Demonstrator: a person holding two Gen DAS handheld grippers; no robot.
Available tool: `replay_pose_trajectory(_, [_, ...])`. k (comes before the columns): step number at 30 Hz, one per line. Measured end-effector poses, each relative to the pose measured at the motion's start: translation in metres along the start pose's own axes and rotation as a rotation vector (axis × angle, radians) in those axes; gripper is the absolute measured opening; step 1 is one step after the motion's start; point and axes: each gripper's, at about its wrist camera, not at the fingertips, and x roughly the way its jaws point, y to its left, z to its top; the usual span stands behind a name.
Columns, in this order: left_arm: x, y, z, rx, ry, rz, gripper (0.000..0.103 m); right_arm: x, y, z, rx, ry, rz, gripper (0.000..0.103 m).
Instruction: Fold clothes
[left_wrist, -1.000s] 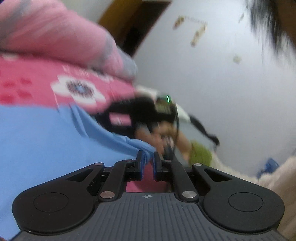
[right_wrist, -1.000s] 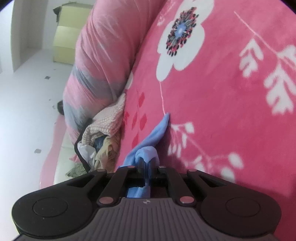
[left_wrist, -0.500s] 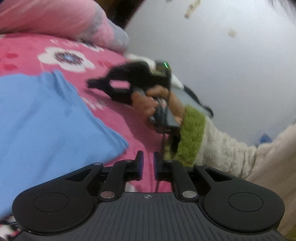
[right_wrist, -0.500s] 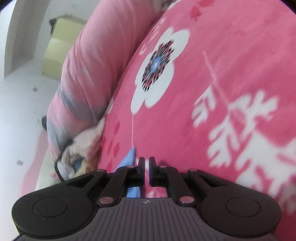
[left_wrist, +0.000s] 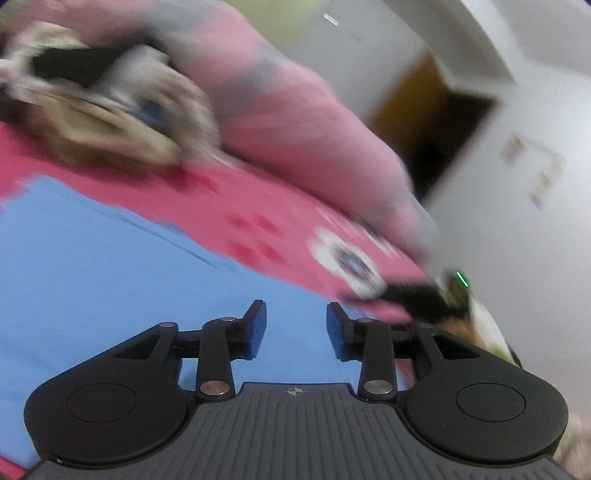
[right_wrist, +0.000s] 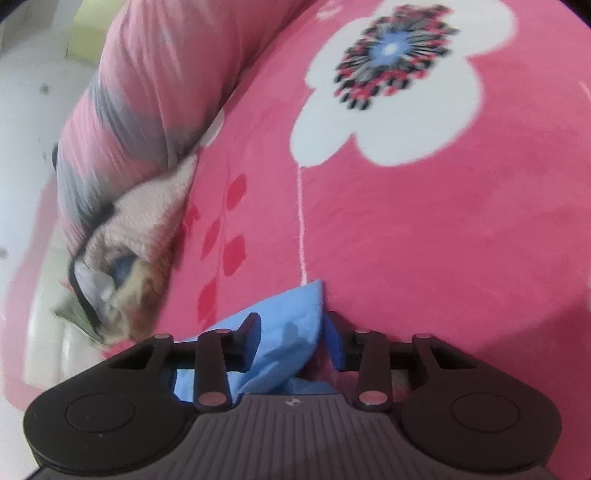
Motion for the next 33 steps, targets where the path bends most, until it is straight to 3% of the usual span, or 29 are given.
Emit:
replay_pose_trajectory(1, [-0.008,0.010,0.006,-0.010,-0.023,0.039,0.038,0.003,0.003,0.000,-0.016,-0.002,-0.012,0.032])
replay_pose_trajectory(3, [-0.018,0.030,0.013,-0.039,-0.067,0.129,0.039,0.009,0.007,0.002,-0.031,-0.004,-0.031,0.011])
replay_pose_trajectory(5, [-0.029,0.047,0.017,-0.098,-0.090,0.170,0.039,0.012,0.010,0.001,-0.042,-0.008,-0.030,0.003])
replay_pose_trajectory(9, [-0.049,0.071,0.016,-0.214,-0.143,0.204,0.039,0.000,0.026,-0.009,-0.067,-0.025,0.094,0.003])
replay_pose_trajectory(18, [-0.064,0.073,0.016,-0.215,-0.189,0.189,0.039,-0.070,0.107,-0.140,-0.498,0.144,0.452,0.003])
replay_pose_trajectory(20, [-0.059,0.067,0.016,-0.199,-0.180,0.172,0.039,-0.072,0.113,-0.168,-0.571,0.187,0.440,0.003])
replay_pose_trajectory(26, [-0.015,0.043,0.017,-0.124,-0.071,0.104,0.039,-0.082,0.103,-0.181,-0.661,0.174,0.316,0.011])
replay_pose_trajectory(28, [0.002,0.029,0.017,-0.064,-0.030,0.092,0.039,-0.086,0.100,-0.186,-0.690,0.170,0.274,0.021])
replay_pose_trajectory(30, [0.021,0.014,0.018,0.003,0.000,0.073,0.039,-0.093,0.096,-0.185,-0.711,0.145,0.254,0.049])
replay_pose_trajectory(33, [0.045,-0.006,0.018,0.086,0.035,0.045,0.039,-0.109,0.094,-0.148,-0.718,0.003,0.250,0.051])
